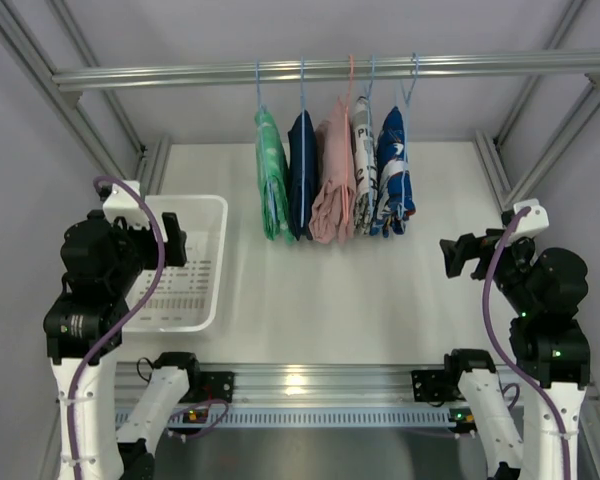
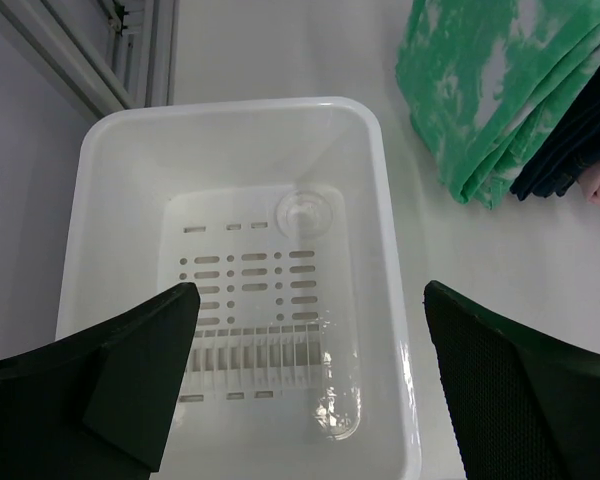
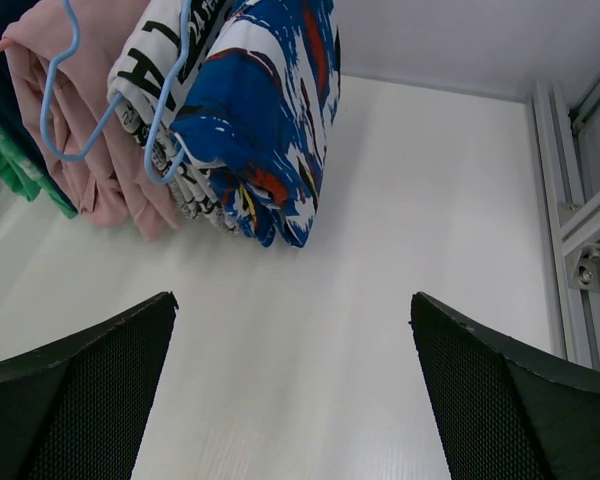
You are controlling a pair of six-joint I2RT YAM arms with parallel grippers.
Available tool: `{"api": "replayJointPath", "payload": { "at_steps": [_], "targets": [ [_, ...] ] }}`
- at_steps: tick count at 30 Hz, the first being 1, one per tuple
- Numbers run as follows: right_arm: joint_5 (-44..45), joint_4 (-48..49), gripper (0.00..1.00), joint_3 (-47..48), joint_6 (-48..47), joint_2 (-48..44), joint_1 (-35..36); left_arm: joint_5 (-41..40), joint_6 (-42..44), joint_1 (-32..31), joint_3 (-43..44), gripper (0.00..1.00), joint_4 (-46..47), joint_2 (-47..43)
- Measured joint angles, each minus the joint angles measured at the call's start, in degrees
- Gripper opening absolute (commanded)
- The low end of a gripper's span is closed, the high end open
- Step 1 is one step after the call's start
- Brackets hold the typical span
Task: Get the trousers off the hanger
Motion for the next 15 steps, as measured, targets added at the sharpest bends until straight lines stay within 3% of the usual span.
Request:
{"api": "replayJointPath", "payload": {
  "at_steps": [10, 15],
  "targets": [
    [-0.2, -0.1, 1.00, -0.4, 0.6, 0.0, 0.0, 1.1, -0.9, 0.0, -0.2, 0.99, -0.1, 1.6],
    [-0.3, -0.1, 1.00, -0.4, 0.7, 0.0, 0.0, 11.1, -4.5, 0.0, 1.3, 0.99, 2.4, 5.2]
  ]
}}
